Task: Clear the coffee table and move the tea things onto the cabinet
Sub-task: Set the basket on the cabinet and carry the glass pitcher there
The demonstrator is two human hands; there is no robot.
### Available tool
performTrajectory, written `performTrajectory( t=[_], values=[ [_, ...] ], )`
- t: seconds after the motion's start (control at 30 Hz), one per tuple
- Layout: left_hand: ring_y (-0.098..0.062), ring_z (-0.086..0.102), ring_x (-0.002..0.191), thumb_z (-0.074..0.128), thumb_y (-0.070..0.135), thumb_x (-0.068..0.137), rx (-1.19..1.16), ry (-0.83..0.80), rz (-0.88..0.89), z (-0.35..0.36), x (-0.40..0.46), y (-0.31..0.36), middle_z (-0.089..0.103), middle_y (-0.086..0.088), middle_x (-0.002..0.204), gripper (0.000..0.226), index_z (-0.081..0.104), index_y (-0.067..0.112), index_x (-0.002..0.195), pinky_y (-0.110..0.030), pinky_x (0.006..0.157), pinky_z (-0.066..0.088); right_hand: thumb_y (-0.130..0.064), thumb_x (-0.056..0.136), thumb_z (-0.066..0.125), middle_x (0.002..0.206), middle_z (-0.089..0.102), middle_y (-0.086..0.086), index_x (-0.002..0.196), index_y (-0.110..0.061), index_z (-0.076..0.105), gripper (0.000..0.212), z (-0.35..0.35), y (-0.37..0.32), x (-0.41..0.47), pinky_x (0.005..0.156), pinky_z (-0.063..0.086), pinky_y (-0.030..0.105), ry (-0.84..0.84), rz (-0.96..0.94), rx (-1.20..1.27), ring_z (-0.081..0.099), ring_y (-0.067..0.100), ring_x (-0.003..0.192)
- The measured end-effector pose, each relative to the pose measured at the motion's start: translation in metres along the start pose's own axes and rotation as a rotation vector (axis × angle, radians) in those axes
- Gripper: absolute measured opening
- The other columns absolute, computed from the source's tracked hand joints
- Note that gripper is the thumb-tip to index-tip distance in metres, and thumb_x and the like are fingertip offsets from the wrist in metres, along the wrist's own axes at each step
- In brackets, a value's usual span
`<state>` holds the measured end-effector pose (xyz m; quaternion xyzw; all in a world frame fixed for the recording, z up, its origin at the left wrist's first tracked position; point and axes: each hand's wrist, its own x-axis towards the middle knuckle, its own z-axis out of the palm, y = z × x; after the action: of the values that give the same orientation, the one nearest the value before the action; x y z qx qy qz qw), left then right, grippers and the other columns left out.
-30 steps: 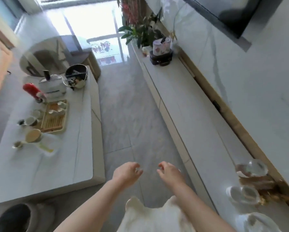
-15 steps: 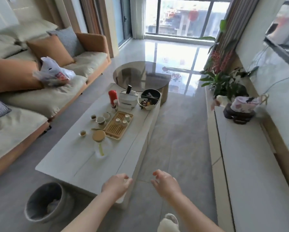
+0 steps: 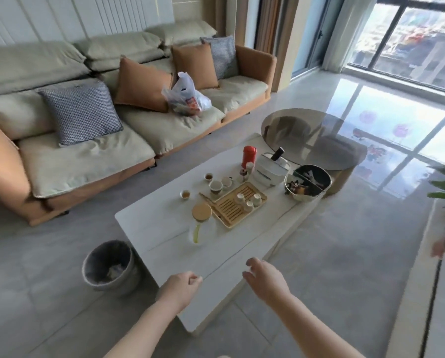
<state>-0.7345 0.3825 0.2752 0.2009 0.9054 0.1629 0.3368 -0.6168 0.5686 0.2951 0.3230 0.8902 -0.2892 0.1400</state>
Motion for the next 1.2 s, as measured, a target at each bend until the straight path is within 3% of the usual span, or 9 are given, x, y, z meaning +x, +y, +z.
performTrajectory(
  t=[0.4,0.53,0.67,0.9,1.03,1.2],
  values=[
    [-0.02,0.059,0.104,0.039,0.038,0.096,-0.201,0.017,-0.067,-0.058,0.136,-0.014,0.064,-0.004,0.117,0.036,0.06,0.019,0.118,-0.03,0.086,0.048,-0.033,0.094,0.048,0.131,0.054,0.003,0.132,-0.018,0.043,0.041,0.009,-0.058,0.147,0.093,0.046,0.029,-0.091,-0.049,0.006,0.052,0.017,0.119],
    [-0.024,0.059,0.105,0.04,0.036,0.096,-0.256,0.023,-0.095,-0.066,0.199,-0.022,0.064,-0.007,0.112,0.026,0.059,0.021,0.102,-0.032,0.084,0.048,-0.031,0.094,0.049,0.132,0.053,0.003,0.133,-0.017,0.041,0.043,0.026,-0.066,0.202,0.097,0.044,0.03,-0.099,-0.012,0.056,0.051,0.016,0.12],
    [-0.021,0.052,0.121,0.042,0.036,0.096,-0.337,0.022,-0.163,-0.057,0.258,-0.028,0.057,-0.004,0.132,0.043,0.051,0.017,0.134,-0.028,0.093,0.043,-0.031,0.094,0.05,0.135,0.049,0.004,0.139,-0.019,0.031,0.051,0.048,-0.063,0.252,0.095,0.044,0.03,-0.12,0.034,0.082,0.051,0.018,0.119],
    [-0.025,0.045,0.129,0.044,0.033,0.096,-0.41,0.077,-0.212,-0.025,0.351,-0.025,0.048,-0.011,0.142,0.048,0.041,0.015,0.141,-0.032,0.104,0.037,-0.032,0.092,0.053,0.149,0.032,0.006,0.147,-0.014,0.016,0.069,0.091,-0.056,0.341,0.108,0.031,0.031,-0.153,0.045,0.088,0.034,0.022,0.135],
    [-0.027,0.039,0.135,0.041,0.035,0.098,-0.401,0.07,-0.214,-0.01,0.388,-0.022,0.039,-0.013,0.147,0.053,0.032,0.014,0.145,-0.035,0.108,0.033,-0.032,0.087,0.062,0.151,0.028,0.008,0.148,-0.014,0.01,0.082,0.11,-0.049,0.376,0.109,0.03,0.033,-0.148,0.084,0.134,0.03,0.024,0.137],
    [-0.027,0.038,0.135,0.036,0.035,0.099,-0.39,0.047,-0.236,-0.001,0.404,-0.02,0.039,-0.012,0.149,0.053,0.03,0.011,0.146,-0.036,0.109,0.031,-0.034,0.082,0.068,0.145,0.038,0.006,0.145,-0.016,0.018,0.082,0.121,-0.043,0.397,0.106,0.034,0.035,-0.156,-0.007,0.128,0.037,0.024,0.132]
  ],
)
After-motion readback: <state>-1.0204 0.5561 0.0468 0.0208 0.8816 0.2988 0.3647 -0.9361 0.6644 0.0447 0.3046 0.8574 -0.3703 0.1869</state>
